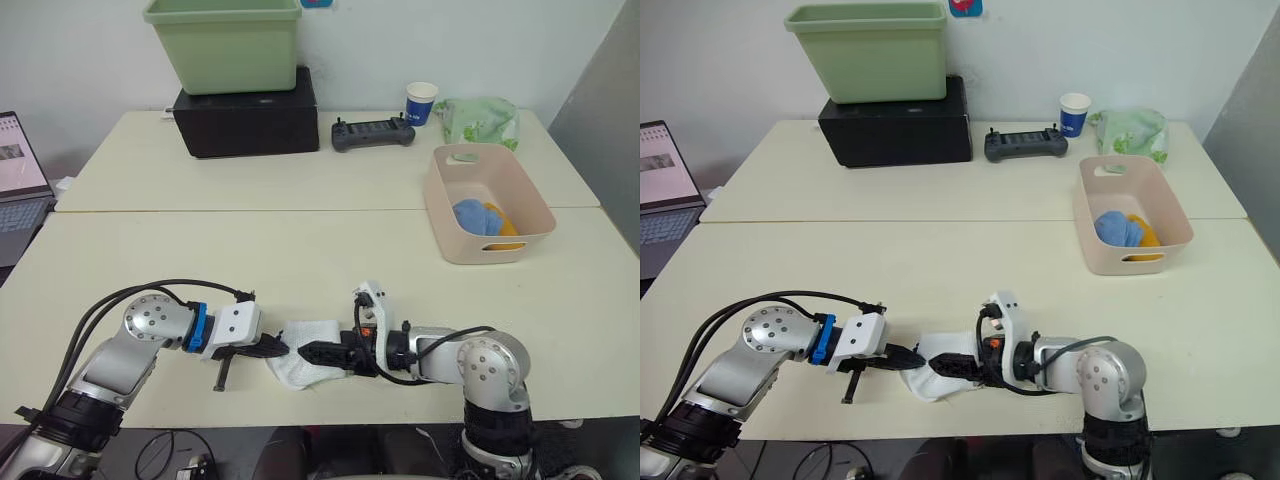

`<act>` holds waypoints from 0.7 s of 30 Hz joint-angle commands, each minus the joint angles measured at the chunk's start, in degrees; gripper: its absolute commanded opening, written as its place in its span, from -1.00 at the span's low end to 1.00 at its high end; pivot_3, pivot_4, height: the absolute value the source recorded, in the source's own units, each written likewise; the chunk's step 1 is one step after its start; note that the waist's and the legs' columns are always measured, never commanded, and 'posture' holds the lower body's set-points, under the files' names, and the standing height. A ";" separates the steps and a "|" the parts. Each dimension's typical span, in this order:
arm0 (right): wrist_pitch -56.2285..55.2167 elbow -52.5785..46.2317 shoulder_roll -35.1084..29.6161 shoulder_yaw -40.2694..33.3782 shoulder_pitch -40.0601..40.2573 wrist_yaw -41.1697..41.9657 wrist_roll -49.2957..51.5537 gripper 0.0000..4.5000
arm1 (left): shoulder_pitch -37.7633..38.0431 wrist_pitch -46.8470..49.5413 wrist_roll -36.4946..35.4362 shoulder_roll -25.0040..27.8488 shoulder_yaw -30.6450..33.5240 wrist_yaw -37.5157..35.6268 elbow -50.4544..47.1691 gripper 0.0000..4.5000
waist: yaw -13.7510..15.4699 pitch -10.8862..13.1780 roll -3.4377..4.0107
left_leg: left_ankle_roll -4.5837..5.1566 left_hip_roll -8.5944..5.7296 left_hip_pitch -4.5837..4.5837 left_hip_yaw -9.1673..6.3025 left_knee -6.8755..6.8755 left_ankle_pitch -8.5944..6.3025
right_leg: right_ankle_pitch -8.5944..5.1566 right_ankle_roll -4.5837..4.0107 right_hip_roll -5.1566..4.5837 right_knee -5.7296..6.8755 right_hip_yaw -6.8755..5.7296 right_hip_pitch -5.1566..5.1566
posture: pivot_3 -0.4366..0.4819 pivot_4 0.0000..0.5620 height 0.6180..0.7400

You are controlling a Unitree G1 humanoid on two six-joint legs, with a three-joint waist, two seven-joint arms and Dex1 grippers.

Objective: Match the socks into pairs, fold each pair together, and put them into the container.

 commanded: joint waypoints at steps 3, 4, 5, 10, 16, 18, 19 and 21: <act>-2.32 4.05 4.00 2.23 -1.34 -1.20 -0.07 0.98 | 0.62 1.75 2.50 0.84 -0.77 0.57 1.75 -1.00 | -0.03 -0.01 0.01 | 0.00 0.00 0.06 0.01 -0.11 0.00 | 0.00 0.00 0.00 0.00 0.02 0.00 | -0.05 -0.47 0.76; -2.68 4.16 3.79 2.59 -1.37 -1.22 0.02 0.90 | 0.57 1.84 2.43 0.88 -0.69 0.54 1.70 -1.00 | -0.03 -0.01 0.01 | 0.00 0.00 0.08 0.01 -0.15 0.00 | 0.00 0.00 0.00 0.00 0.02 0.00 | -0.05 -0.47 0.76; -3.08 4.15 3.60 2.85 -1.44 -1.18 0.20 0.81 | 0.41 1.96 2.35 0.89 -0.58 0.53 1.74 -1.00 | -0.03 -0.01 0.01 | -0.01 0.00 0.10 0.02 -0.23 0.01 | 0.00 0.00 0.00 0.00 0.02 0.00 | -0.05 -0.47 0.76; -5.32 3.46 2.65 3.35 -1.27 -1.56 0.72 0.08 | -0.12 4.23 1.02 0.48 0.13 0.74 1.40 -1.00 | -0.01 -0.01 0.02 | -0.02 0.01 0.07 0.02 -0.39 0.02 | 0.00 0.00 -0.01 -0.01 0.00 -0.07 | -0.05 -0.47 0.76; -9.15 0.85 0.93 4.05 0.35 -4.89 -1.28 -0.89 | -0.97 8.94 -3.49 -1.23 1.60 1.12 -0.80 -1.00 | 0.01 0.00 0.02 | -0.03 0.01 0.02 0.02 -0.41 0.02 | 0.00 0.00 -0.01 -0.02 -0.01 -0.11 | -0.05 -0.47 0.76; -9.34 -0.62 -0.11 3.49 1.13 -5.02 -0.83 -0.99 | -1.78 10.19 -4.43 -2.26 1.97 1.58 -1.30 -1.00 | 0.03 0.01 0.02 | -0.03 0.01 -0.03 0.01 -0.40 0.02 | 0.00 0.00 -0.01 -0.02 -0.02 -0.16 | -0.05 -0.47 0.76; -8.91 -2.60 -1.10 2.84 1.87 -4.93 -0.38 -0.99 | -2.73 11.46 -5.85 -3.38 2.51 1.84 -1.64 -1.00 | 0.17 0.01 0.02 | -0.04 0.01 -0.05 0.02 -0.41 0.02 | 0.00 0.00 -0.02 -0.03 -0.02 -0.18 | -0.05 -0.47 0.76; -8.75 -6.51 -3.76 2.61 3.38 -4.43 0.09 -0.99 | -4.63 14.71 -7.90 -4.91 3.09 2.66 -2.65 -1.00 | 0.63 0.03 -0.02 | -0.04 -0.01 -0.17 -0.01 -0.39 0.03 | 0.00 0.00 -0.04 -0.06 -0.08 -0.22 | -0.05 -0.47 0.76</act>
